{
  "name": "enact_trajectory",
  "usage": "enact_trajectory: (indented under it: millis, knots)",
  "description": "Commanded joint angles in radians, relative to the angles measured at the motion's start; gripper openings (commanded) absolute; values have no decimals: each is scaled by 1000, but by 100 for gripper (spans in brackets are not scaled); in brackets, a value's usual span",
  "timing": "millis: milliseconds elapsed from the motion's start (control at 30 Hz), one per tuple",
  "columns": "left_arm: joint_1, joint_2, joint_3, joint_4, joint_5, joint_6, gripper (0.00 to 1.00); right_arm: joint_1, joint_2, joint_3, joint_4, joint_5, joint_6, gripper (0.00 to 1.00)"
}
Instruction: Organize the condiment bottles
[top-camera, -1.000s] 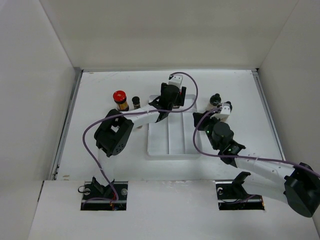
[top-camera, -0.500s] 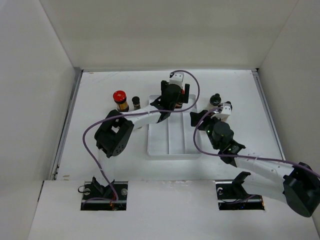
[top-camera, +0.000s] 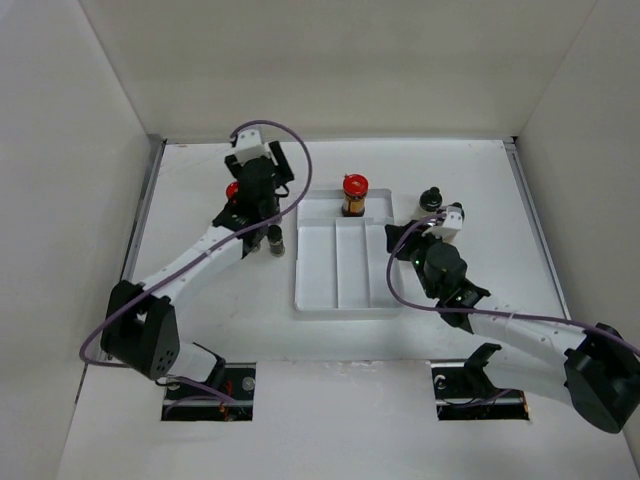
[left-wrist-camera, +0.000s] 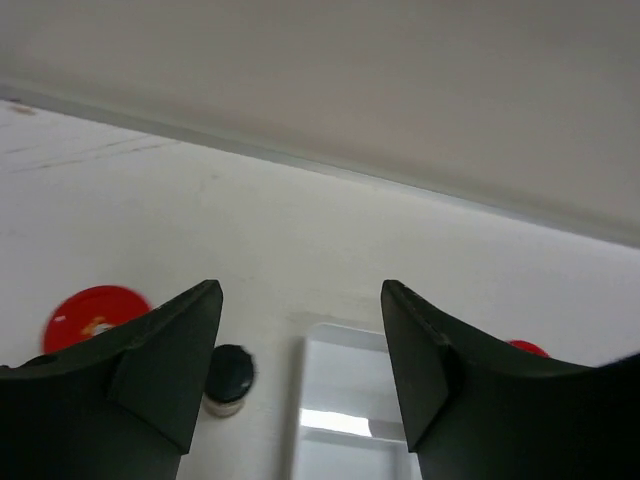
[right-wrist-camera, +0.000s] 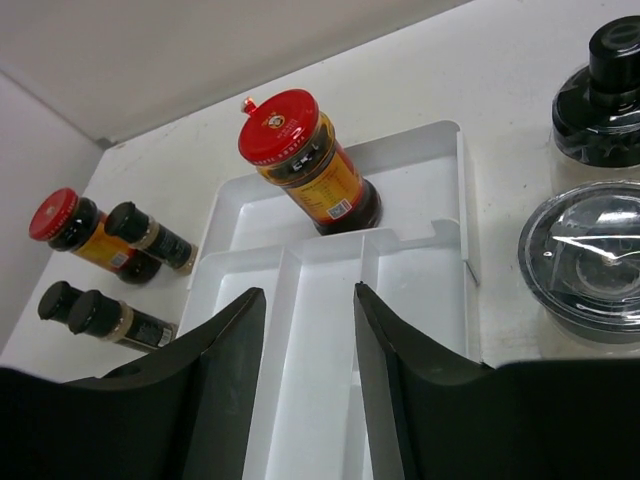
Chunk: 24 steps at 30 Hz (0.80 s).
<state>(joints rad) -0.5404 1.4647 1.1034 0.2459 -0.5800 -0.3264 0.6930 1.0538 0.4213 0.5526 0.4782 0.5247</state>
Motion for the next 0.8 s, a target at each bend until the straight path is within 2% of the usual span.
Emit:
enact_trajectory:
  millis: [0, 67, 167, 333, 433, 633, 767]
  knots:
    - [78, -72, -114, -80, -66, -86, 63, -3, 21, 5, 47, -3, 6, 48]
    - [124, -101, -158, -95, -66, -103, 70, -3, 38, 11, 47, -12, 6, 54]
    - [173, -115, -197, -102, -60, -114, 81, -2, 57, 17, 50, -26, 6, 69]
    - [222, -55, -195, -114, -29, -117, 86, -2, 75, 20, 55, -30, 6, 87]
    - [228, -14, -185, -108, -14, -119, 86, -2, 83, 25, 55, -42, 6, 90]
    - [260, 80, -129, -106, 60, -126, 86, -2, 98, 33, 55, -55, 6, 90]
    - [270, 129, -97, -109, 60, -123, 86, -2, 110, 39, 55, -56, 3, 90]
